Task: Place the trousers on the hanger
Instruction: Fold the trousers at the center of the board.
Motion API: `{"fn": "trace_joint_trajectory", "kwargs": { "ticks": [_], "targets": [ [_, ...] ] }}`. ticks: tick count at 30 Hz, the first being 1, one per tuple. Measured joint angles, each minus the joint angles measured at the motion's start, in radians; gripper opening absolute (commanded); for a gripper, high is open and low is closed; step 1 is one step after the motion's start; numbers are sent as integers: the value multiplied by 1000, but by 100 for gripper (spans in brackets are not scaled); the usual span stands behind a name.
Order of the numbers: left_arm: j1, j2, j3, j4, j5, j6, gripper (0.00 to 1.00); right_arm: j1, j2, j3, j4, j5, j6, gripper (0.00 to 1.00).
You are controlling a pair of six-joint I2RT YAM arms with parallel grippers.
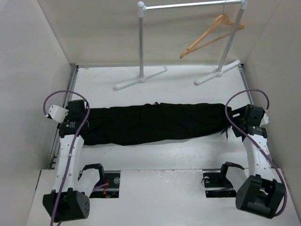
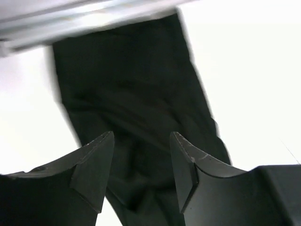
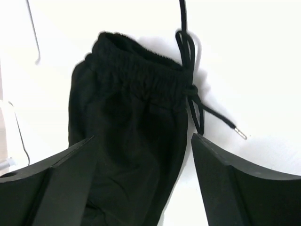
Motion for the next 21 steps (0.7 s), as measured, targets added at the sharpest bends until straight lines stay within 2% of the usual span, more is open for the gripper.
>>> {"fn": "trace_joint_trajectory", "kwargs": {
  "ticks": [3, 7, 11, 12, 14, 16, 17, 19, 21],
  "targets": [
    [-142, -22, 3, 9, 12, -18, 50, -14, 32, 2, 5, 11, -18, 89],
    [-359, 28, -49, 88, 66, -66, 50, -38, 177, 2, 48, -11, -47, 90],
    [-505, 94, -127, 156, 116, -99, 50, -64, 316, 3, 109, -25, -70, 85],
    [-527, 98, -143, 167, 122, -105, 50, -69, 349, 3, 122, -29, -73, 81],
    [-549, 95, -177, 186, 129, -115, 50, -75, 401, 5, 151, -42, -74, 64],
    [-548, 84, -223, 207, 134, -122, 50, -80, 430, 17, 183, -64, -66, 34],
    [-541, 73, -251, 208, 138, -125, 50, -82, 446, 24, 194, -77, -58, 24],
    [-521, 42, -310, 197, 142, -130, 50, -93, 465, 39, 199, -97, -35, 13],
    [-502, 2, -359, 169, 147, -134, 50, -107, 455, 50, 199, -108, -13, 11]
  ]
}}
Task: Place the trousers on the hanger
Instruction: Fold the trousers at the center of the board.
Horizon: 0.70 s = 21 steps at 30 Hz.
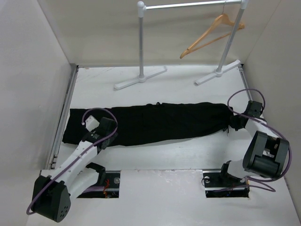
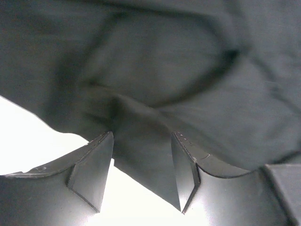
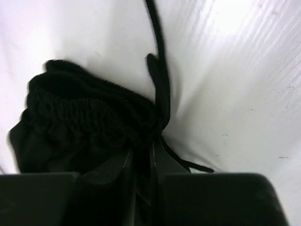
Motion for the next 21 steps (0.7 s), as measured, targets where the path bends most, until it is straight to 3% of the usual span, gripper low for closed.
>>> {"fn": "trace_joint_trajectory", "kwargs": {
  "ticks": [4, 8, 15, 18, 21],
  "targets": [
    [11, -91, -71, -53, 8, -5, 50, -20, -111, 60, -68, 16, 27, 10],
    [-8, -62, -80, -61, 46, -20, 50, -21, -241, 202, -129, 51, 30, 11],
    [-245, 81, 61, -37, 76, -69, 50, -6, -386, 388, -206, 106, -16, 12],
    [-340, 105, 170, -10, 70, -76, 49, 71, -407, 441, -244, 135, -63, 13],
    [-384, 95, 248, 19, 72, -75, 47, 226, -412, 496, -282, 170, -101, 14]
  ]
}}
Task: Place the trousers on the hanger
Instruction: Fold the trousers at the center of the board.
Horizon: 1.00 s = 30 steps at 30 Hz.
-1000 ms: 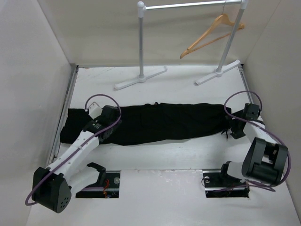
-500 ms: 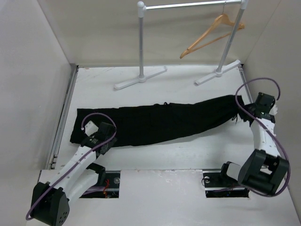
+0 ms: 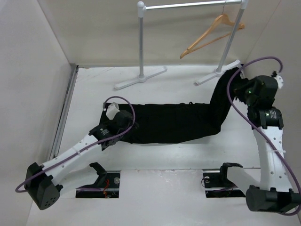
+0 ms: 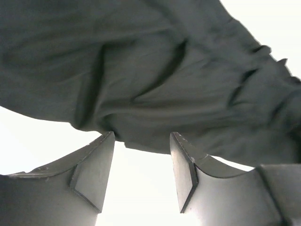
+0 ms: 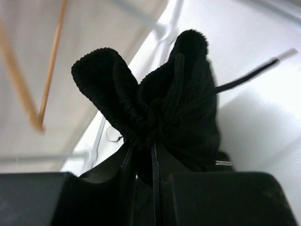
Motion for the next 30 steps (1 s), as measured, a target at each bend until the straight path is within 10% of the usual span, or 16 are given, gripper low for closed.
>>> {"fn": "trace_joint_trajectory", "kwargs": {
  "ticks": [9, 18, 24, 30],
  "targets": [
    [367, -311, -2, -129, 20, 74, 52, 687, 234, 281, -77, 264, -18, 16],
    [799, -363, -4, -210, 122, 198, 61, 1130, 808, 772, -187, 384, 60, 24],
    [845, -358, 50, -254, 99, 226, 62, 1311, 1127, 1017, -196, 309, 130, 68],
    [850, -347, 250, -253, 19, 271, 62, 1366, 1188, 880, -134, 118, 169, 82]
  ]
}}
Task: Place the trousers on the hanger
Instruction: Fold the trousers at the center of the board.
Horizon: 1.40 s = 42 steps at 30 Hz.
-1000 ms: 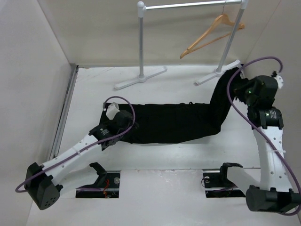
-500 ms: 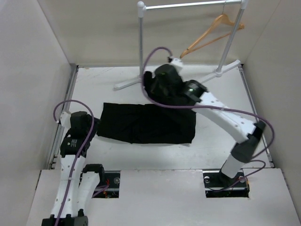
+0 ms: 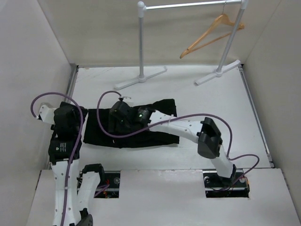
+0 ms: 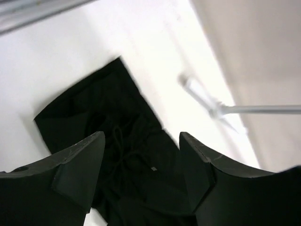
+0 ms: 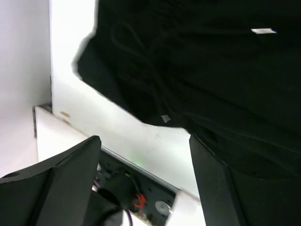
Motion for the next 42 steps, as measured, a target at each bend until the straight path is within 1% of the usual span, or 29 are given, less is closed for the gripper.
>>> {"fn": "trace_joint_trajectory", "kwargs": {
  "ticks": [1, 3, 4, 5, 7, 8, 9, 11, 13, 14, 16, 18, 19, 20, 21, 25, 27, 31, 34, 35, 38, 40, 42],
  "targets": [
    [-5, -2, 14, 8, -6, 3, 62, -12, -35, -70, 29, -23, 0, 82],
    [-13, -3, 20, 15, -8, 4, 61, -58, -139, -219, 76, -54, -2, 78],
    [-23, 6, 13, 20, 0, 3, 61, -91, -201, -288, 94, -64, -5, 72],
    [-39, 23, -2, 31, 16, 0, 60, -137, -273, -358, 115, -75, -11, 61],
    [-89, 75, -45, 62, 54, -12, 59, -239, -422, -487, 172, -91, -26, 35],
    [-129, 114, -76, 87, 71, -21, 59, -298, -498, -551, 203, -97, -33, 27],
    [-175, 158, -106, 111, 90, -34, 59, -345, -556, -601, 226, -97, -42, 24],
    [-273, 250, -164, 169, 116, -59, 59, -428, -666, -719, 274, -115, -51, 25],
    [-365, 332, -220, 220, 132, -82, 58, -463, -735, -840, 311, -139, -64, 28],
    [-397, 356, -246, 237, 137, -92, 58, -470, -753, -897, 322, -153, -69, 29],
    [-420, 367, -294, 267, 134, -107, 58, -472, -758, -1004, 333, -188, -78, 30],
    [-400, 351, -347, 291, 114, -115, 58, -472, -739, -1094, 336, -222, -84, 30],
    [-379, 340, -375, 301, 104, -115, 58, -472, -727, -1133, 338, -237, -86, 32],
    [-348, 328, -408, 309, 94, -115, 58, -471, -716, -1168, 341, -245, -85, 36],
    [-311, 318, -442, 318, 87, -114, 58, -468, -710, -1199, 348, -251, -79, 38],
    [-172, 329, -537, 325, 80, -100, 58, -460, -709, -1291, 394, -262, -53, 37],
    [-133, 320, -542, 340, 86, -90, 58, -457, -709, -1320, 418, -266, -41, 38],
    [-103, 283, -537, 326, 97, -68, 59, -443, -722, -1350, 433, -273, -29, 51],
    [-113, 231, -491, 280, 104, -58, 59, -433, -779, -1354, 406, -277, -35, 53],
    [-122, 215, -464, 266, 104, -57, 59, -432, -805, -1353, 394, -277, -35, 52],
    [-176, 178, -378, 243, 103, -54, 57, -433, -872, -1311, 341, -278, -50, 38],
    [-227, 166, -331, 240, 97, -54, 54, -436, -874, -1245, 325, -285, -66, 26],
    [-287, 167, -301, 240, 84, -61, 51, -445, -850, -1162, 326, -299, -81, 20]
  ]
}}
